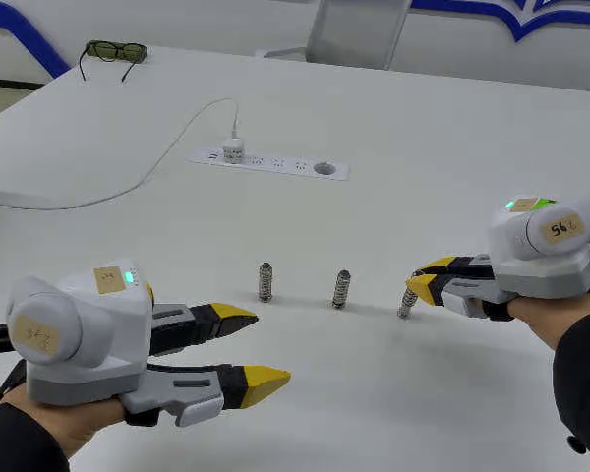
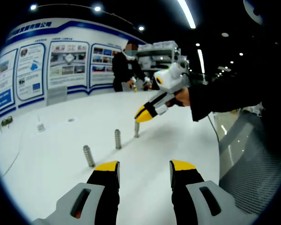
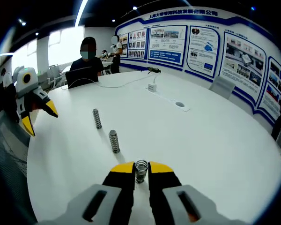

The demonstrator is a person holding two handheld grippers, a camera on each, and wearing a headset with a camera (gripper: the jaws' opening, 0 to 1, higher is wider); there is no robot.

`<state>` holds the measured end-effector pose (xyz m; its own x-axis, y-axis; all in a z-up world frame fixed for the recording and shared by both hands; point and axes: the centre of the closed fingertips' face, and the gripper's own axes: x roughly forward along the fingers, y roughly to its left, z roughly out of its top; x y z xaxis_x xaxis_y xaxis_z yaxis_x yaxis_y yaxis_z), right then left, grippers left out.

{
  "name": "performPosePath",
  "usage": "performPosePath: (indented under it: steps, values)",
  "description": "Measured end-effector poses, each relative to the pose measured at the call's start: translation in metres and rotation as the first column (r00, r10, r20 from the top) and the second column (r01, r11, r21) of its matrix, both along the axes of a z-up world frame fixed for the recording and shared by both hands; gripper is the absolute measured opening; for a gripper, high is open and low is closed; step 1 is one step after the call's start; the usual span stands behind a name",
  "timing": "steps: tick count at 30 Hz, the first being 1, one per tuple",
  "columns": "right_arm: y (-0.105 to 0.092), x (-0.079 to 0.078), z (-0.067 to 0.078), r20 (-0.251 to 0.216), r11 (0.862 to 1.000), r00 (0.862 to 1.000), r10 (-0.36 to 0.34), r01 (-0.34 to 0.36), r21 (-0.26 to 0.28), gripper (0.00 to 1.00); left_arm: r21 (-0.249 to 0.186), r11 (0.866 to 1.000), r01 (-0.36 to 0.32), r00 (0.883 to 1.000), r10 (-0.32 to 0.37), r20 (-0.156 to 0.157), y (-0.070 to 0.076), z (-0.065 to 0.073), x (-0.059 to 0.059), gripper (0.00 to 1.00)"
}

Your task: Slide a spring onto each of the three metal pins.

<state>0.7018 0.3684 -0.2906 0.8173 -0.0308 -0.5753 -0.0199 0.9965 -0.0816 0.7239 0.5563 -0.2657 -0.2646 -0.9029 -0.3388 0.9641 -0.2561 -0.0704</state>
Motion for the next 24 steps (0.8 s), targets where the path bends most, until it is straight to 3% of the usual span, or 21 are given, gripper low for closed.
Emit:
performPosePath:
  steps: [14,24]
  values:
    - [-0.001,0.000,-0.017,-0.035,1.000,0.999,-0.002,0.002,0.014,0.12,0.004,1.000,-0.006,1.000,0.006,-0.002,0.000,-0.001,0.000,0.44]
    - [0.000,0.001,-0.018,-0.036,1.000,0.999,-0.005,0.005,0.012,0.13,0.002,1.000,-0.011,1.000,0.011,-0.004,-0.001,-0.001,0.004,0.44]
